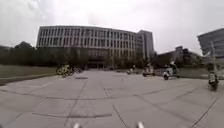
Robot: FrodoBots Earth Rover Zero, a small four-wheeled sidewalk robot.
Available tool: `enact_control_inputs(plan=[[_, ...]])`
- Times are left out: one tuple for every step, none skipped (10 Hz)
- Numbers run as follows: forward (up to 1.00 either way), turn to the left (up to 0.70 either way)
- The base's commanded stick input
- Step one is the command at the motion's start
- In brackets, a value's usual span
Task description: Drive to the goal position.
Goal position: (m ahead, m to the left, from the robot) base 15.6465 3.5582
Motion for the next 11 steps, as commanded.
enact_control_inputs(plan=[[0.85,0.00],[0.85,0.00],[0.85,0.00],[0.85,0.00],[0.85,0.00],[0.85,0.00],[0.85,0.00],[0.85,0.00],[0.85,0.00],[0.85,0.00],[0.85,0.00]])
